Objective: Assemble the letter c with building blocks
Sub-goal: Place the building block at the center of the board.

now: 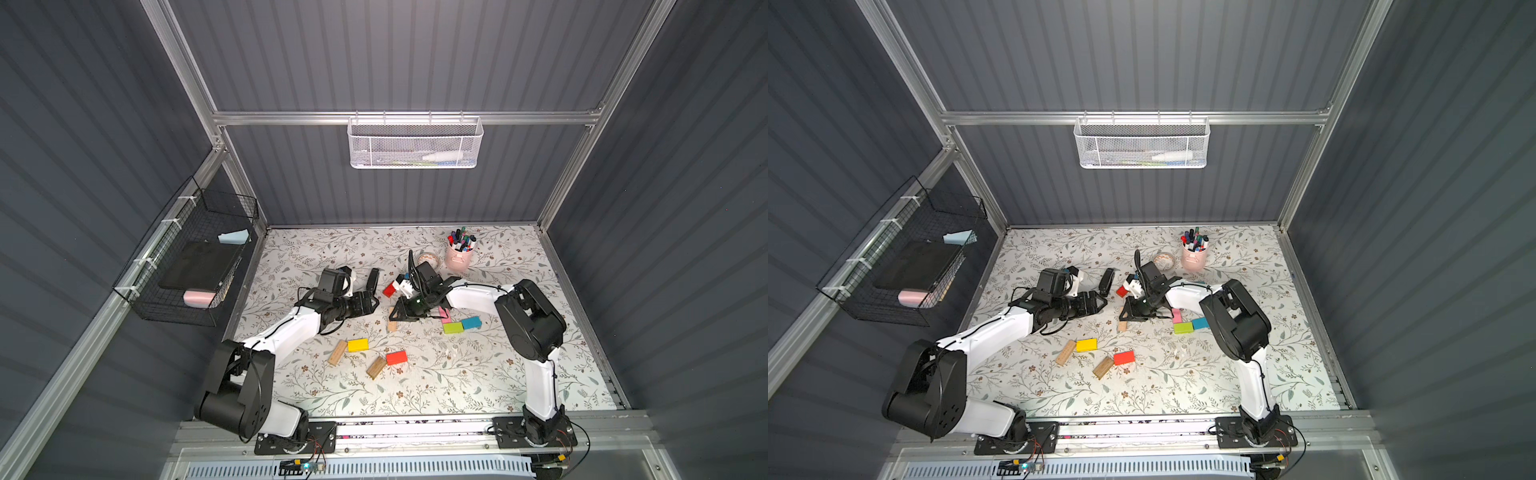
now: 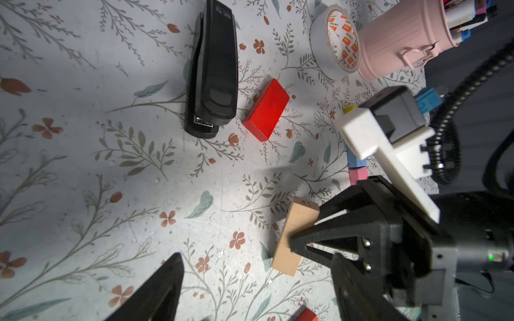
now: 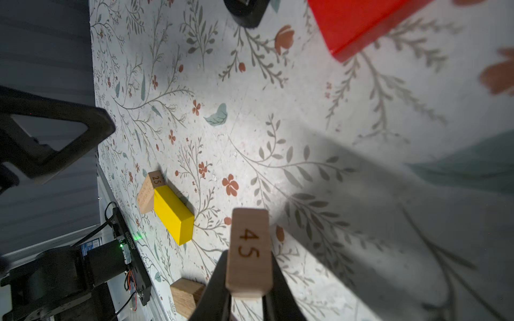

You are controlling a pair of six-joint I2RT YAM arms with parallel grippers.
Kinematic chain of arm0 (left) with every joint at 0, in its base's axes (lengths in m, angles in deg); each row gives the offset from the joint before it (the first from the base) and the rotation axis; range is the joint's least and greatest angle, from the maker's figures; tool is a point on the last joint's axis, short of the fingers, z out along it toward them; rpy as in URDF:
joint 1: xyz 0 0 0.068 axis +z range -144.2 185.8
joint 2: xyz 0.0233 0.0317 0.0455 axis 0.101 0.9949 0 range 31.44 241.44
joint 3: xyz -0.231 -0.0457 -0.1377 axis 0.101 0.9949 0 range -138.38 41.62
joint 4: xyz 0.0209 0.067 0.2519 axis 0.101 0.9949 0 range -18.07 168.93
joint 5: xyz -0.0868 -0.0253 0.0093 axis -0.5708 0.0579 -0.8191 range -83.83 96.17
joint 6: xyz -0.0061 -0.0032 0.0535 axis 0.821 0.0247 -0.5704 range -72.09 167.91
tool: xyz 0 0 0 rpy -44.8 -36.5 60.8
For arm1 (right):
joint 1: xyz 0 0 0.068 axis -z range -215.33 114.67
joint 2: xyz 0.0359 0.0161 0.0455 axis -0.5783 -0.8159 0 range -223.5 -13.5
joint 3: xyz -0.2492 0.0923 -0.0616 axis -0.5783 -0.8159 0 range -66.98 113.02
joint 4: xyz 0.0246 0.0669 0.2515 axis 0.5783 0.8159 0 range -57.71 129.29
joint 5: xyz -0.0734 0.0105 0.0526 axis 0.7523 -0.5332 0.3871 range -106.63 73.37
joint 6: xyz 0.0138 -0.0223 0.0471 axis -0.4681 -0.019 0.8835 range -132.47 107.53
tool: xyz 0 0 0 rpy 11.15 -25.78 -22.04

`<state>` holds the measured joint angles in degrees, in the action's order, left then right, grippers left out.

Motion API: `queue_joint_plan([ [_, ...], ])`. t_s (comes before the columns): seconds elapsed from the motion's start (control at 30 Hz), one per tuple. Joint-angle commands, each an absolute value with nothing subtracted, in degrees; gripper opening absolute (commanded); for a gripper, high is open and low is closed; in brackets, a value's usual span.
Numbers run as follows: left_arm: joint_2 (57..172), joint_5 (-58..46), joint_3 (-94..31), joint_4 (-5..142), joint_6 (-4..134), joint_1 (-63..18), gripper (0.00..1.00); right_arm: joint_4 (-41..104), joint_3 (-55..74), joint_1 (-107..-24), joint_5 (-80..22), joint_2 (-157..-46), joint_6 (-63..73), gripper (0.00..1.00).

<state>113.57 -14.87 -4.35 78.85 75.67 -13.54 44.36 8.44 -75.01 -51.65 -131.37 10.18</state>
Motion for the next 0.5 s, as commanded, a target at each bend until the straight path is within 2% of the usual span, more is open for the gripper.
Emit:
queue_joint_plan([
  [0.0, 110.88, -14.35, -3.21, 78.70, 74.46, -13.19, 0.81, 46.89, 10.83, -74.92, -51.95, -133.14, 9.12, 0.20],
  [0.43, 108.61, -12.97, -1.96, 79.43, 74.93, -13.18, 0.81, 46.32, 14.05, -74.16, -51.95, -136.59, 9.12, 0.20],
  [0.47, 108.69, -12.99, -1.97, 79.47, 74.93, -13.18, 0.81, 46.07, 14.05, -73.96, -56.96, -136.67, 9.56, 0.28],
])
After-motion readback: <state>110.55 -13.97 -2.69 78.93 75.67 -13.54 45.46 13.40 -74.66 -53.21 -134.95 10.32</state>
